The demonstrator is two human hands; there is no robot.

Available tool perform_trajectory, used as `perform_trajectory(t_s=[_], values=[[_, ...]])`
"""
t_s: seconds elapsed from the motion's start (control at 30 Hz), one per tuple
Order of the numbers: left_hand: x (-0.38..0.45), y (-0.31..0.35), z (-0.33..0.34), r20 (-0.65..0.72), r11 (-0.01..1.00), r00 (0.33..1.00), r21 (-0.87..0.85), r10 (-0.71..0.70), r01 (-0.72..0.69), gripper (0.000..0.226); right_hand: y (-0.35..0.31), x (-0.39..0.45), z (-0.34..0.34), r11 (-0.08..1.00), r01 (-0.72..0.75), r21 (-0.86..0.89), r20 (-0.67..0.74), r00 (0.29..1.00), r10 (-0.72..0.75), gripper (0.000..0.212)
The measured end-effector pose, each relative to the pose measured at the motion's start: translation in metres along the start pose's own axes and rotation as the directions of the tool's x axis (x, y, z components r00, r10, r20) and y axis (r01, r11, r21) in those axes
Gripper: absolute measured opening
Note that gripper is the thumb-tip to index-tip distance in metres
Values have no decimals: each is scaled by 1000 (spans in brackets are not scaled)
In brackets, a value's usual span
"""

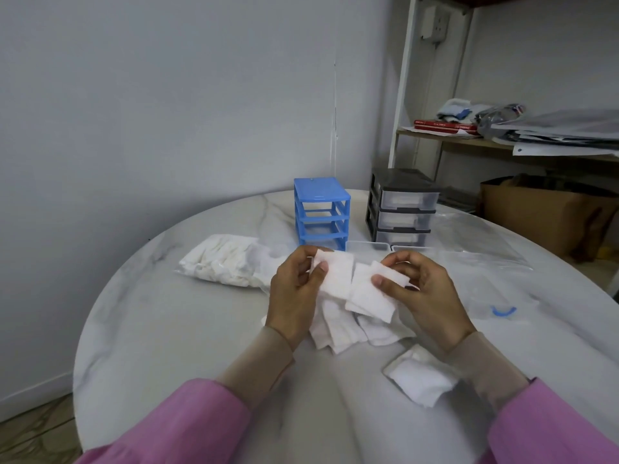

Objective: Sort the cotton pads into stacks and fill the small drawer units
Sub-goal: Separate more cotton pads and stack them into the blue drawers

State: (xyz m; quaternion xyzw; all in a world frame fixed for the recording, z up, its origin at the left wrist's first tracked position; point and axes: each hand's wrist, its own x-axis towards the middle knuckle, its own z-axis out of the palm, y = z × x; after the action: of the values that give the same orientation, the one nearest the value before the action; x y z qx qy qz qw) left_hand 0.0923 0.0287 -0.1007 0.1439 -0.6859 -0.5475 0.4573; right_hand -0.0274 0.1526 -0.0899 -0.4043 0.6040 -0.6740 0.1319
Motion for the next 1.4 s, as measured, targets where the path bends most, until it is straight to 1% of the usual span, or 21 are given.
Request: perform_trajectory(t_s=[0.1, 0.2, 0.33, 0.43, 0.5, 0.57, 0.67, 0.73, 0.77, 0.83, 1.0, 1.1, 1.17, 1.27, 1.4], values=[[-2, 0, 0, -49, 1000, 999, 8, -12, 13, 24, -6, 1, 0, 999, 32, 17, -62, 998, -31, 14], [-1, -1, -1, -71, 998, 997, 52, -15, 19, 30, -8, 0, -1, 998, 59, 24, -64, 996, -58, 14], [-1, -1, -2, -29, 985, 998, 167, 56, -50, 35, -9, -2, 0, 995, 48, 88, -26, 999, -46, 16], [-3, 3, -2, 22, 977, 998, 205, 61, -64, 45, -8, -2, 0, 995, 85, 57, 11, 996, -85, 19], [-3, 2, -2, 51, 975, 996, 208, 66, -75, 50, -6, -2, 0, 994, 105, 6, 39, 994, -105, 23], [-4, 2, -1, 57, 977, 995, 192, 79, -89, 44, -3, -1, 0, 995, 95, -36, 54, 994, -93, 24], [-5, 4, 1, 64, 980, 993, 168, 96, -105, 23, 0, -1, 0, 998, 67, -20, 53, 996, -66, 25], [-5, 4, 1, 66, 981, 993, 162, 99, -109, 18, 1, -1, 0, 998, 61, -15, 48, 997, -60, 25], [-4, 3, 0, 71, 981, 992, 160, 103, -113, 18, 1, -1, 0, 998, 62, -16, 50, 997, -61, 24], [-3, 1, -1, 86, 983, 992, 148, 97, -109, 27, 0, -1, 0, 997, 73, -13, 65, 995, -72, 26], [-3, 5, 1, 161, 997, 986, 66, 36, -47, 38, -3, -1, 2, 996, 85, 26, 123, 989, -87, 28], [-3, 5, 4, 212, 999, 977, 34, 29, -37, 34, -3, -2, 3, 994, 104, 31, 156, 982, -107, 27], [-4, 6, 6, 236, 1000, 972, 21, 14, -19, 32, -3, -2, 4, 993, 112, 42, 151, 982, -117, 27], [-6, 9, 8, 275, 998, 960, -6, -51, 55, 32, -2, -2, 3, 992, 118, 41, 133, 984, -123, 26], [-8, 13, 8, 260, 990, 958, -47, -120, 137, 31, -1, -2, 2, 991, 135, 19, 126, 983, -136, 25]])
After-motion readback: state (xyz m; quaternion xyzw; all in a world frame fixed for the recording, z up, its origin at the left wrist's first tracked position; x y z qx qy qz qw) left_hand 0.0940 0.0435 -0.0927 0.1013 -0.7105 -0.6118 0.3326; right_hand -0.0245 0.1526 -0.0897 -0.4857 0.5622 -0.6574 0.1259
